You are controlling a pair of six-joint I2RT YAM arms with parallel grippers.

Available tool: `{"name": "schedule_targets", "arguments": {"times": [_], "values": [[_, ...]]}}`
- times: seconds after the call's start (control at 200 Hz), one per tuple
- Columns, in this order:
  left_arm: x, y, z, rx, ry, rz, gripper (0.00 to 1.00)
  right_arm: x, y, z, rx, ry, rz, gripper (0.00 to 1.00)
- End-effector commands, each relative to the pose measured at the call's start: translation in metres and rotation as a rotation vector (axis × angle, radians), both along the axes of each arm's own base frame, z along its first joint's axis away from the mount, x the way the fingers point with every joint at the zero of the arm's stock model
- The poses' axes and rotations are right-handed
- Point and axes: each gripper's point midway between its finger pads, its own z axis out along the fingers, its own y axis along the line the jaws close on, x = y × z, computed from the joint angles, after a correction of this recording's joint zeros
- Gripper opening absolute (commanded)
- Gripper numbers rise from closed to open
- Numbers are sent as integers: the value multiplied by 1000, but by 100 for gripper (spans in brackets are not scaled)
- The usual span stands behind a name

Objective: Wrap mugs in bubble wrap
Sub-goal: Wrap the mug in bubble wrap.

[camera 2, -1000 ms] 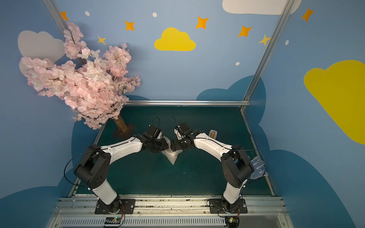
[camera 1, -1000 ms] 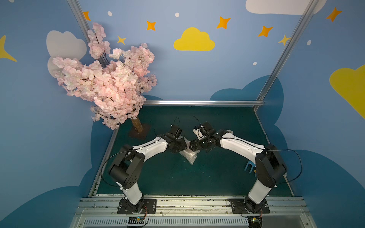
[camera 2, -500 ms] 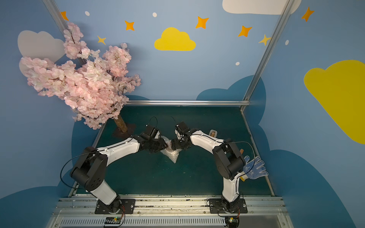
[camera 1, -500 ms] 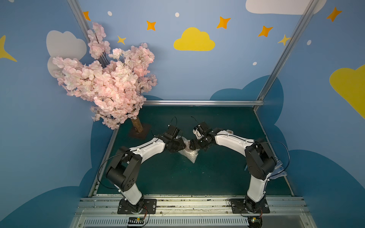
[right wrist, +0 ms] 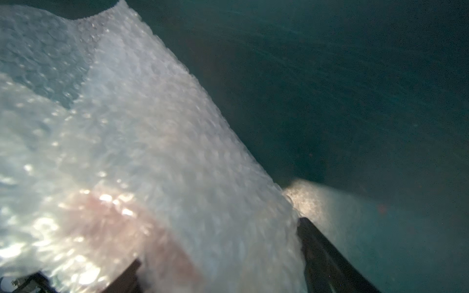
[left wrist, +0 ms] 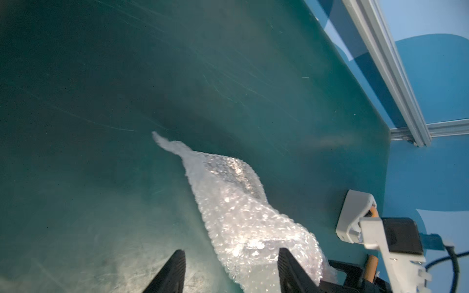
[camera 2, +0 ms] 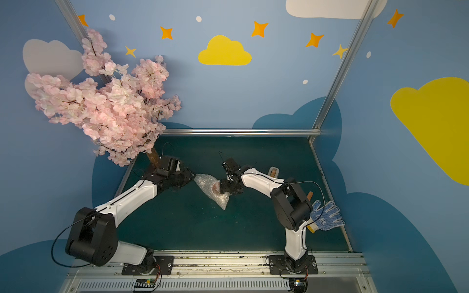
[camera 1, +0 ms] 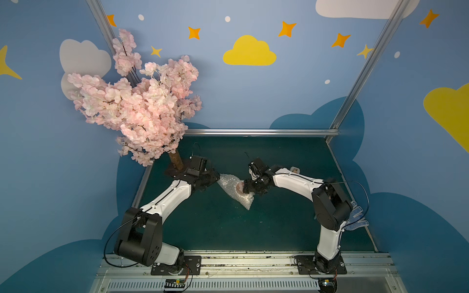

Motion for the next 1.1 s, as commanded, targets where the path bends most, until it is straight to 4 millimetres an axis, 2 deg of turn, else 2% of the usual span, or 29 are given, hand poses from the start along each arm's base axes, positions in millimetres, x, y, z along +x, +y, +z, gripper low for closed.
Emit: {"name": "schedule_targets", "arguments": {"times": [0.0, 0.15, 0.396, 0.781, 1.096], "values": [[7, 15, -8, -4, 46, 60, 63, -15, -10, -16, -91, 66, -40, 73], [27, 24, -20, -64, 91, 104, 63, -14, -10, -15, -97, 63, -36, 73], [55, 18, -32, -93, 155, 97, 64, -16, -11, -19, -106, 70, -30, 73], [66, 13, -61, -130, 241, 130, 60, -15, -9, -21, -105, 75, -28, 73], [73, 12, -61, -116, 247, 122, 38, -16, -10, -21, -110, 76, -28, 73]]}}
